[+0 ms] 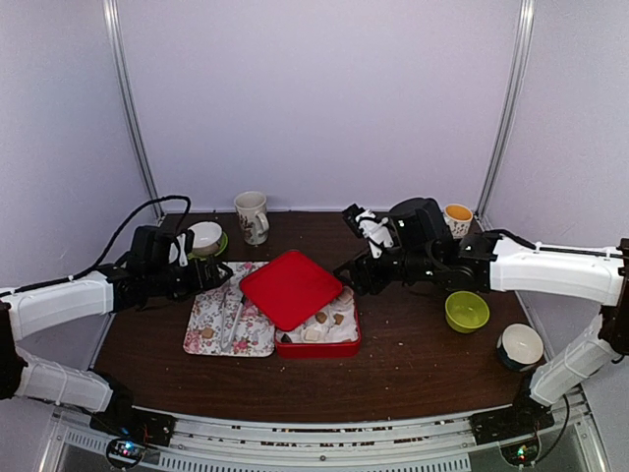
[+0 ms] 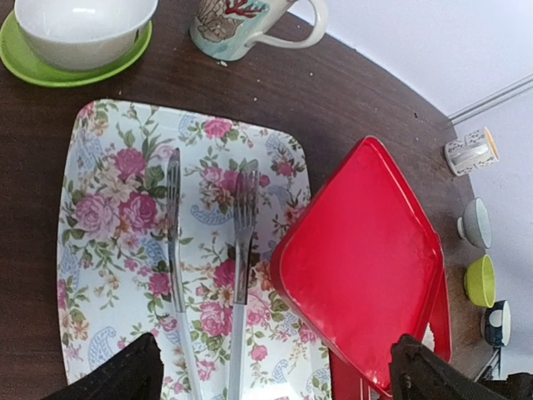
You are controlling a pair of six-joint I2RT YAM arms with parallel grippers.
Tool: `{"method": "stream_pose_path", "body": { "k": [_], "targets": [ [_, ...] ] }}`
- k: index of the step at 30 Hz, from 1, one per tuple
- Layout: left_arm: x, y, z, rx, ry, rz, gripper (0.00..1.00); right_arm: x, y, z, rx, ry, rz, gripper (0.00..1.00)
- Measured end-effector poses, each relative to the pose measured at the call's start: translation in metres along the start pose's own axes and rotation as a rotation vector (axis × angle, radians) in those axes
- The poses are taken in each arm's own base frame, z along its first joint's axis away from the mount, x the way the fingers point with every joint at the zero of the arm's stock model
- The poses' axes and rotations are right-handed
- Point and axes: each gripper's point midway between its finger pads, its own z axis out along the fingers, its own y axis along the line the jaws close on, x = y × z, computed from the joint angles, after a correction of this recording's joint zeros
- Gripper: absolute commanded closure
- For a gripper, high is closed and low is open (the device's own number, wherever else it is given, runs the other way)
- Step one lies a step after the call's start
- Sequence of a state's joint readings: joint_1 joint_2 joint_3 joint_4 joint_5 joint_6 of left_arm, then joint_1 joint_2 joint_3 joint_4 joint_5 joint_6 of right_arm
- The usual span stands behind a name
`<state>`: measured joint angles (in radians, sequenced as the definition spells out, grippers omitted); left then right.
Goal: Pack the chocolate
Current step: Pick up the box lid from the packing box.
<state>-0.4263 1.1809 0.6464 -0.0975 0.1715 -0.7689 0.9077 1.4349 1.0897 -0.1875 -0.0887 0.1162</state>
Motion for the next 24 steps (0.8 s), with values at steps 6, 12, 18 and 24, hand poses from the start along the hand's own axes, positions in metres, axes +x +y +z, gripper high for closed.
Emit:
{"method": "stream_pose_path", "body": {
  "k": [6,12,18,24],
  "targets": [
    [0.007,-0.002,0.005,0.052,0.000,-0.069,0.07,-0.012,0.003,0.002,-0.008,-0.076,-0.103,0.26],
    [0.010,-0.003,0.015,0.094,-0.007,-0.152,0.12,-0.012,0.011,0.004,-0.047,-0.073,-0.205,0.28],
    [0.025,0.001,0.037,0.139,0.022,-0.272,0.17,-0.013,0.019,0.010,-0.086,-0.068,-0.234,0.30],
    [0.031,-0.002,0.058,0.184,0.045,-0.343,0.32,-0.014,0.021,0.013,-0.094,-0.066,-0.246,0.33]
  ]
}}
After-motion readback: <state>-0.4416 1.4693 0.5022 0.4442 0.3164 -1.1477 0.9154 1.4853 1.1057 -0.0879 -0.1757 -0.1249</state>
